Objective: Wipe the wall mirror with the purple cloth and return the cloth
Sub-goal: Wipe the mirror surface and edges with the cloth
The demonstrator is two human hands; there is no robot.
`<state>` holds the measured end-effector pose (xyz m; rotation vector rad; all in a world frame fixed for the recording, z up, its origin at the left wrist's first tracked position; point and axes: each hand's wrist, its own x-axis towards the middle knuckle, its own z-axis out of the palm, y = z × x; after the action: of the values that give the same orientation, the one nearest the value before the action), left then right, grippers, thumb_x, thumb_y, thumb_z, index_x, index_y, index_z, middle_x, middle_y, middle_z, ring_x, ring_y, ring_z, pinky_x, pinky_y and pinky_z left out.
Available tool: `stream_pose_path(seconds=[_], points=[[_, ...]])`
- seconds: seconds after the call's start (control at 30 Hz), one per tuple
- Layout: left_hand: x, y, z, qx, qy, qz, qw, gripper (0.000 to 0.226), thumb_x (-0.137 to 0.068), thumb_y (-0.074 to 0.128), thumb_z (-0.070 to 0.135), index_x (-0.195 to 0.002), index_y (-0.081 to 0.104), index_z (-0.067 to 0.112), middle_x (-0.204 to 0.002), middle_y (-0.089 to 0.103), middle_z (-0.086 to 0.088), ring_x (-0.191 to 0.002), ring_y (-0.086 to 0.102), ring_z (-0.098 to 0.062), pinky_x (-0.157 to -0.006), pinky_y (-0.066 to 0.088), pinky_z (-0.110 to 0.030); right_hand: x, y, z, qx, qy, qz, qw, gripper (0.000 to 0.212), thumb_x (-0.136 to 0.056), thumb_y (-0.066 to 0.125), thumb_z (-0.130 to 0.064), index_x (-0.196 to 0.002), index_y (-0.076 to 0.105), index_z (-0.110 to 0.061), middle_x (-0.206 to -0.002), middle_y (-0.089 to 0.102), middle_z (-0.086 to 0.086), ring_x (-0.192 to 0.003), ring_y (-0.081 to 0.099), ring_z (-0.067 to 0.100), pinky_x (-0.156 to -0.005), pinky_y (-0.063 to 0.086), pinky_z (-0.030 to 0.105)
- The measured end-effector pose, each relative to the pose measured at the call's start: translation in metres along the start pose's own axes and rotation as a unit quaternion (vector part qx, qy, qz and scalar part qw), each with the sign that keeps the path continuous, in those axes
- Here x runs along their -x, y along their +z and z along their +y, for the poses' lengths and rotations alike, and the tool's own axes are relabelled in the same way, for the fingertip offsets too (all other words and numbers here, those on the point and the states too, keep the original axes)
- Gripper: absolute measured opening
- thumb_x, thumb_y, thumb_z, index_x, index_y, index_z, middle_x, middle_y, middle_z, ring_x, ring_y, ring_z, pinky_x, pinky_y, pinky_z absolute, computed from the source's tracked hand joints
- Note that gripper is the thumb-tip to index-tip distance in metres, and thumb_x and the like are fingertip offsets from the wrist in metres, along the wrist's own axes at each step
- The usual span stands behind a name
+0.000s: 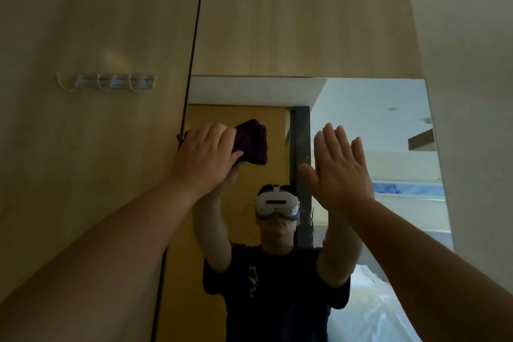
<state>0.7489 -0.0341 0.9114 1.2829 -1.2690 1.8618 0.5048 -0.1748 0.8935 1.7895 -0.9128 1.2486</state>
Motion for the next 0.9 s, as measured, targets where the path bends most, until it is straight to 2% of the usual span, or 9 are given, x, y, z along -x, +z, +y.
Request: stream_pose_path(seconds=[0.17,0.27,0.33,0.4,0.5,0.57,0.6,0.77,0.9], points=[[-0.019,0.014,-0.003,0.012,-0.011,-0.004,1.000,0.043,-0.100,0.040,0.041,-0.116,0.053,0.003,-0.106,0.057,-0.016,-0.092,0.054,-0.034,-0.078,0.046,-0.046,0.000,0.006,0.003,-0.008,-0.006,0.014,1.000,0.082,-0.097,0.002,-0.067,-0.159,0.007,-0.013,-0.166,-0.002,0.010,-0.151,-0.014,0.026,-0.123,-0.003,0.051],[-0.054,0.014,-0.016,0.009,-0.016,0.002,1.000,0.041,-0.100,0.042,0.039,-0.117,0.052,0.003,-0.108,0.055,-0.017,-0.096,0.052,-0.036,-0.082,0.045,-0.047,-0.001,0.009,0.004,-0.013,-0.011,0.023,1.000,0.082,-0.097,0.002,-0.067,-0.158,0.008,-0.012,-0.166,-0.001,0.010,-0.152,-0.013,0.026,-0.123,-0.002,0.051],[-0.081,0.012,-0.032,-0.006,-0.019,-0.003,1.000,0.043,-0.101,0.043,0.039,-0.124,0.050,0.004,-0.116,0.054,-0.019,-0.103,0.051,-0.037,-0.088,0.042,-0.049,-0.002,0.010,0.005,-0.015,-0.013,0.030,0.999,0.082,-0.098,0.002,-0.066,-0.158,0.009,-0.012,-0.166,0.001,0.010,-0.152,-0.011,0.026,-0.123,-0.001,0.051],[-0.107,0.012,-0.049,-0.009,-0.045,-0.031,0.998,0.050,-0.103,0.040,0.041,-0.138,0.043,0.006,-0.130,0.049,-0.018,-0.117,0.046,-0.037,-0.098,0.037,-0.050,-0.001,0.012,0.006,-0.011,-0.013,0.037,0.999,0.081,-0.098,0.004,-0.066,-0.158,0.012,-0.011,-0.166,0.003,0.011,-0.152,-0.008,0.027,-0.123,0.002,0.052],[-0.130,0.021,-0.066,0.021,-0.070,-0.123,0.990,0.061,-0.107,0.032,0.046,-0.158,0.017,0.016,-0.162,0.023,-0.008,-0.147,0.021,-0.031,-0.118,0.021,-0.050,0.000,0.011,0.007,-0.010,-0.016,0.042,0.999,0.081,-0.097,0.006,-0.066,-0.158,0.015,-0.012,-0.166,0.006,0.011,-0.153,-0.004,0.028,-0.123,0.005,0.053],[-0.127,0.030,-0.066,0.041,-0.066,-0.173,0.982,0.064,-0.108,0.025,0.048,-0.160,0.004,0.019,-0.168,0.003,-0.002,-0.153,0.002,-0.023,-0.124,0.007,-0.046,0.000,0.011,0.008,-0.014,-0.016,0.045,0.999,0.081,-0.097,0.007,-0.065,-0.158,0.015,-0.012,-0.166,0.006,0.011,-0.153,-0.004,0.027,-0.123,0.005,0.052],[-0.122,0.033,-0.064,0.046,-0.059,-0.172,0.982,0.064,-0.108,0.023,0.049,-0.160,0.003,0.019,-0.168,0.000,-0.001,-0.154,0.000,-0.021,-0.124,0.005,-0.045,0.000,0.011,0.008,-0.017,-0.014,0.048,0.999,0.080,-0.097,0.009,-0.065,-0.157,0.015,-0.012,-0.166,0.007,0.011,-0.153,-0.004,0.026,-0.123,0.004,0.052],[-0.062,0.029,-0.046,0.062,-0.013,-0.132,0.989,0.065,-0.105,0.019,0.051,-0.159,0.018,0.014,-0.166,0.013,-0.005,-0.153,0.011,-0.021,-0.123,0.011,-0.045,0.000,0.009,0.007,-0.031,-0.010,0.052,0.998,0.079,-0.097,0.014,-0.064,-0.157,0.018,-0.012,-0.166,0.010,0.011,-0.153,-0.001,0.026,-0.123,0.004,0.051],[0.025,0.020,-0.015,0.072,0.007,-0.121,0.990,0.067,-0.102,0.022,0.053,-0.155,0.031,0.014,-0.164,0.022,-0.005,-0.151,0.019,-0.023,-0.122,0.016,-0.045,0.001,0.006,0.007,-0.049,-0.019,0.049,0.997,0.079,-0.096,0.019,-0.064,-0.155,0.023,-0.013,-0.165,0.015,0.011,-0.153,0.002,0.027,-0.123,0.005,0.052]])
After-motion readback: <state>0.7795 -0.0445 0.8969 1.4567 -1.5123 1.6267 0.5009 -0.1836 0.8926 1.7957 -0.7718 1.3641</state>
